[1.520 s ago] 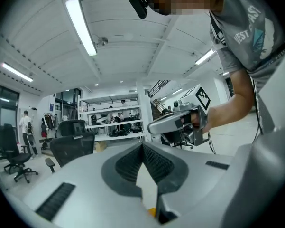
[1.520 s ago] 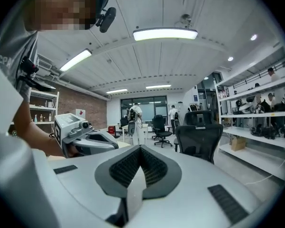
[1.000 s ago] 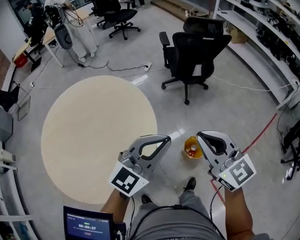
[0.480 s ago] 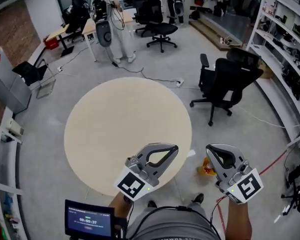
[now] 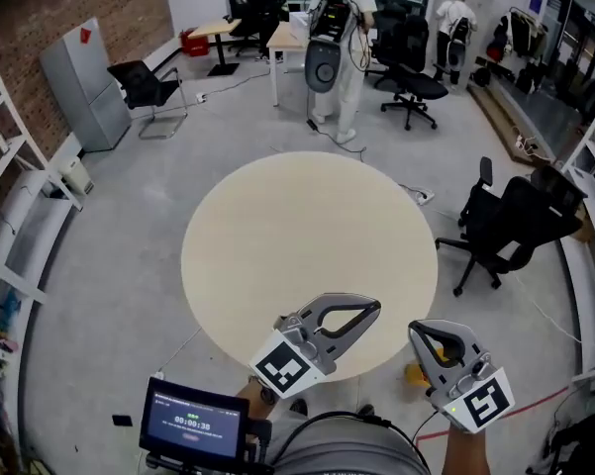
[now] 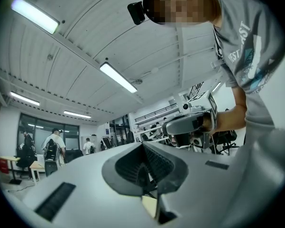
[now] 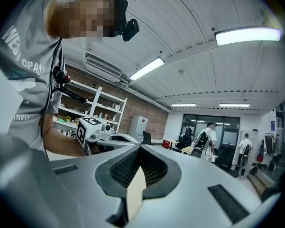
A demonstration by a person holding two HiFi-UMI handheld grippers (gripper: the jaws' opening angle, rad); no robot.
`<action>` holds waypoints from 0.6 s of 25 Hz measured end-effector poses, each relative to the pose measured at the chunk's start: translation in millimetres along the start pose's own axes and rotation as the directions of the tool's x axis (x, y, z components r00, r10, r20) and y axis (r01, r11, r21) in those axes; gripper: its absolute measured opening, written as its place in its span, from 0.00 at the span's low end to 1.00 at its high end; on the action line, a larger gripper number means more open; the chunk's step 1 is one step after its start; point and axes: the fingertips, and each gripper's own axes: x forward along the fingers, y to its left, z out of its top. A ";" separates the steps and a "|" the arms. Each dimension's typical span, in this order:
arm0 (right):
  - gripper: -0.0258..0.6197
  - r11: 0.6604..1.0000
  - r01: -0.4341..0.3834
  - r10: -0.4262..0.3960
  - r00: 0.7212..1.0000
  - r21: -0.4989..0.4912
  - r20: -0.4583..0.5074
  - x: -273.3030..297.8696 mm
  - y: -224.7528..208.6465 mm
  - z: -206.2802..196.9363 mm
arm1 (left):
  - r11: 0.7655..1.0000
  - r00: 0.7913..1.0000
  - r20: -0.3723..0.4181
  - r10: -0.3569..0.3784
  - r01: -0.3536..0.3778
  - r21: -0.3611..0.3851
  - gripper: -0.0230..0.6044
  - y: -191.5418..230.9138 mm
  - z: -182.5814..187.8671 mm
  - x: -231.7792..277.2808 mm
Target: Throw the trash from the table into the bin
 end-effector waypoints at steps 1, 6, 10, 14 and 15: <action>0.05 1.000 -0.020 0.020 1.000 -0.004 -0.003 2.9 2.9 -0.6 | 1.000 1.000 -0.004 0.016 -0.016 -0.004 0.10 0.9 -1.1 -3.5; 0.05 0.996 -0.085 0.084 0.996 0.016 0.031 7.6 -3.3 -0.4 | 0.998 0.997 -0.053 0.059 -0.059 0.003 0.10 -2.4 -0.8 -4.3; 0.05 0.994 -0.109 0.108 0.994 0.027 0.033 -11.5 -26.9 -7.9 | 0.997 0.994 -0.088 0.070 -0.072 -0.026 0.10 -13.2 -9.7 18.2; 0.05 0.996 -0.060 0.061 0.998 0.058 -0.017 -41.4 -39.8 -13.9 | 0.997 0.989 -0.147 0.025 -0.036 -0.073 0.10 -43.0 -14.3 13.1; 0.05 0.997 -0.050 0.052 0.998 0.066 -0.031 -53.3 -46.0 -20.7 | 0.996 0.987 -0.159 0.019 -0.033 -0.085 0.10 -52.9 -18.8 15.9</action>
